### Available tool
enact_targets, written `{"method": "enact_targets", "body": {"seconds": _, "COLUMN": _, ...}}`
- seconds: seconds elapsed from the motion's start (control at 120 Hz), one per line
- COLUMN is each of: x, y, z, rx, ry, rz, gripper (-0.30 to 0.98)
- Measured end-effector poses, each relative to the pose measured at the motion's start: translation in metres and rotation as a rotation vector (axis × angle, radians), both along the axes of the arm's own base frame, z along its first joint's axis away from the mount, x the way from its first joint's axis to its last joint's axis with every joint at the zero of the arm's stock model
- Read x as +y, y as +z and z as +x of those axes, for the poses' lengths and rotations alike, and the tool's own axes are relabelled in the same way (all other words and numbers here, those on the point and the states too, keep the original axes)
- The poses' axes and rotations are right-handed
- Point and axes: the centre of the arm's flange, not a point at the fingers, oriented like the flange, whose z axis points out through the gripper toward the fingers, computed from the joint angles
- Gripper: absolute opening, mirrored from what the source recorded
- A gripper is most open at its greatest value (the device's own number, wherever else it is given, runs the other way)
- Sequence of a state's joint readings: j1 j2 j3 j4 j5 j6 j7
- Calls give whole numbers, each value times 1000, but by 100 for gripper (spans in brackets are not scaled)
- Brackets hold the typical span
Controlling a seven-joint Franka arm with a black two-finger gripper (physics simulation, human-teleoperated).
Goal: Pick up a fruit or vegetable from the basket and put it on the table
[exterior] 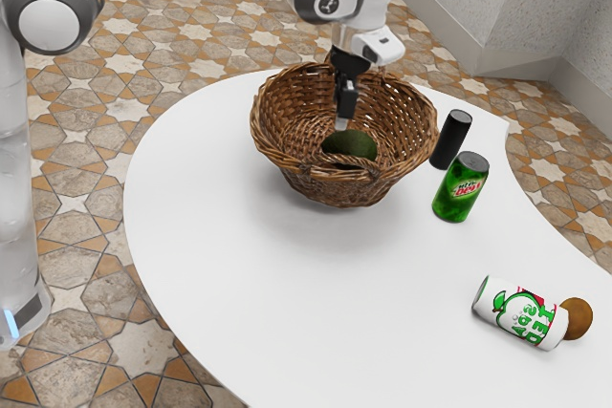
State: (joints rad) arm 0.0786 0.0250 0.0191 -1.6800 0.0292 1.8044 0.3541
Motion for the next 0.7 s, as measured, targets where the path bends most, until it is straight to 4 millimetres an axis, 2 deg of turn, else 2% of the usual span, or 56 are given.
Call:
{"method": "enact_targets", "body": {"seconds": 0.392, "x": -23, "y": -1, "z": 2, "rx": 2, "ry": -45, "rz": -2, "gripper": 69}}
{"method": "enact_targets", "body": {"seconds": 0.608, "x": -20, "y": -8, "z": 5, "rx": 13, "ry": -42, "rz": -3, "gripper": 69}}
{"method": "enact_targets", "body": {"seconds": 0.7, "x": -14, "y": -18, "z": 9, "rx": 29, "ry": -34, "rz": -4, "gripper": 69}}
